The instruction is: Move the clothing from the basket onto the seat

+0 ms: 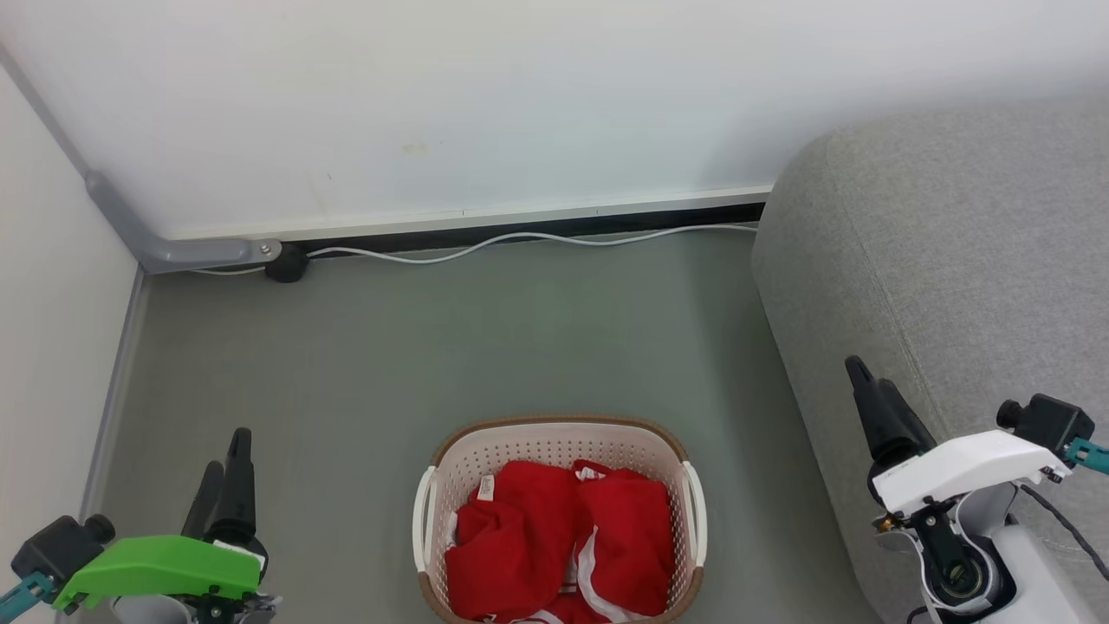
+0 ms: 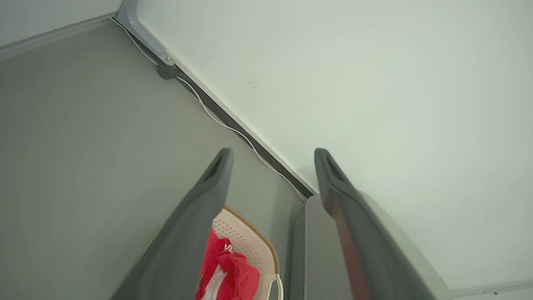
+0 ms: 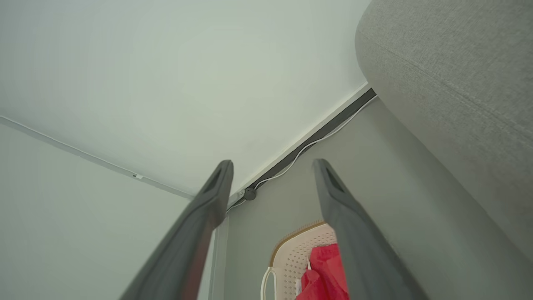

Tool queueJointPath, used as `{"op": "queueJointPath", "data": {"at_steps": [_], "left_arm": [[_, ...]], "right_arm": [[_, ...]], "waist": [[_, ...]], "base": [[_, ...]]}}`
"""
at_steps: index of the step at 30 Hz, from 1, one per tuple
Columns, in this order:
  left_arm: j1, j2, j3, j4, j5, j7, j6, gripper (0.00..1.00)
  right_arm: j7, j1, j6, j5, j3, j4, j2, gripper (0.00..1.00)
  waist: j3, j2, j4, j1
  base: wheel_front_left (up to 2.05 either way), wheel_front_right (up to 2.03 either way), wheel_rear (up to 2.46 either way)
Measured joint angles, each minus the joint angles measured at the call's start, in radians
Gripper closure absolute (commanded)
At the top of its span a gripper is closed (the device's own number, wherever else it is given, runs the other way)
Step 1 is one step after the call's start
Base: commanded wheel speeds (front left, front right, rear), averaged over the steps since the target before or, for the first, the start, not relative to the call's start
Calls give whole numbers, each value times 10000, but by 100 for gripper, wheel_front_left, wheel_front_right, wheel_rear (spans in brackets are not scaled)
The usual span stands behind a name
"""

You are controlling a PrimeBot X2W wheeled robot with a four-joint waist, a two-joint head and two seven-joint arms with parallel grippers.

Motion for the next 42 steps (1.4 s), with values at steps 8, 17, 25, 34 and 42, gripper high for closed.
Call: {"op": "queueJointPath", "data": {"at_steps": [8, 17, 25, 34, 42], "left_arm": [[206, -4, -100, -203, 1191, -282, 94, 0], [306, -6, -196, -502, 2575, -606, 98, 0], [512, -17, -230, -729, 3760, -882, 98, 0], [672, -17, -278, -997, 5158, -1223, 98, 0], [848, -17, -290, -1162, 6349, -1492, 96, 0]], "right_arm": [[-301, -66, -198, -1066, 531, -44, -73, 0], [-571, -76, -389, -2286, 1064, -54, -228, 0], [-880, -91, -527, -3409, 1534, -96, -380, 0], [-1235, -168, -750, -4638, 1904, -178, -543, 0], [-1509, -169, -965, -5582, 2128, -274, -642, 0]], "waist": [[-3, 0, 25, 0], [7, 0, 49, 0], [12, 0, 22, 0], [53, 0, -30, 0], [70, 0, -46, 0]], "base": [[0, 0, 0], [0, 0, 0], [0, 0, 0], [0, 0, 0], [0, 0, 0]]}}
